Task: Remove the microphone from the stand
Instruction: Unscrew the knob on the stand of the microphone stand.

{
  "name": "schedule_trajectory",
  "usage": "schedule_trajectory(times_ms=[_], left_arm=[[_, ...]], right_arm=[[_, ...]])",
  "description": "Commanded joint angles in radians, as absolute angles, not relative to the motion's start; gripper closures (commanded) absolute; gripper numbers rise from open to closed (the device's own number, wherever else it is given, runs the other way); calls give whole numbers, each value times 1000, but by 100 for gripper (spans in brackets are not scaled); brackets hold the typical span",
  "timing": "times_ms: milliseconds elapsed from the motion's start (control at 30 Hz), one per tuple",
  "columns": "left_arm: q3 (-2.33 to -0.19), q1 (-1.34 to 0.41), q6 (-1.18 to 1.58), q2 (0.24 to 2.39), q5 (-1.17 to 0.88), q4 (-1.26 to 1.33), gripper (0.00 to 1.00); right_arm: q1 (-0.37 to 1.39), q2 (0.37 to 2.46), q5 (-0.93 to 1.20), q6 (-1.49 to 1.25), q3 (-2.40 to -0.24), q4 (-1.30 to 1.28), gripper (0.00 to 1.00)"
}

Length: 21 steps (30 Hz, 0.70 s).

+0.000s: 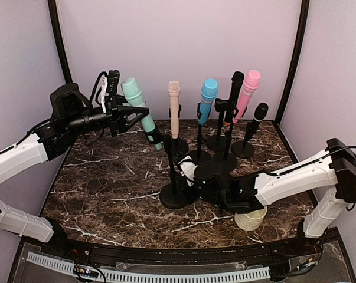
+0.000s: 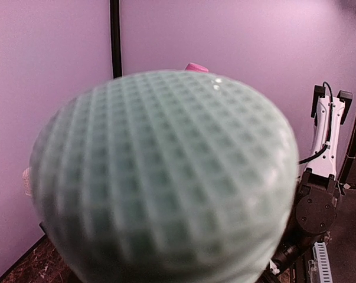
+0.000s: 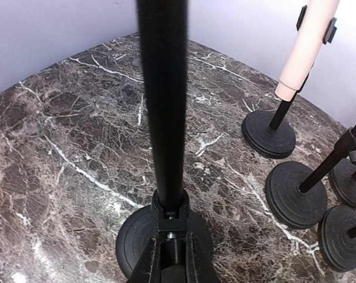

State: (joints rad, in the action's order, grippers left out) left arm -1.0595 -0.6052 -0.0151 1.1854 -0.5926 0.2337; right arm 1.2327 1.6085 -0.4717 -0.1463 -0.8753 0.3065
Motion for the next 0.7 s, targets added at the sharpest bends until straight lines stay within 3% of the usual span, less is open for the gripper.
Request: schedule_trajectory(times_ms=[0,300,500,667], left_arm=[[-1013,-595,-100,1224,-551,77,78],[-1013,-596,-101,1226,-549,74,78],[-1011,-596,-102,1227,-547,75,78],[-1011,-597,-99,1229,-551,77,78]], right_arm=[[1279,1623,-688,53,-927,341,100],[1335,1656,-814,117,-932,418,96],[1322,1465,-681,-93,-816,477,47],[1267,1320,-510,-372,-684,536,32]])
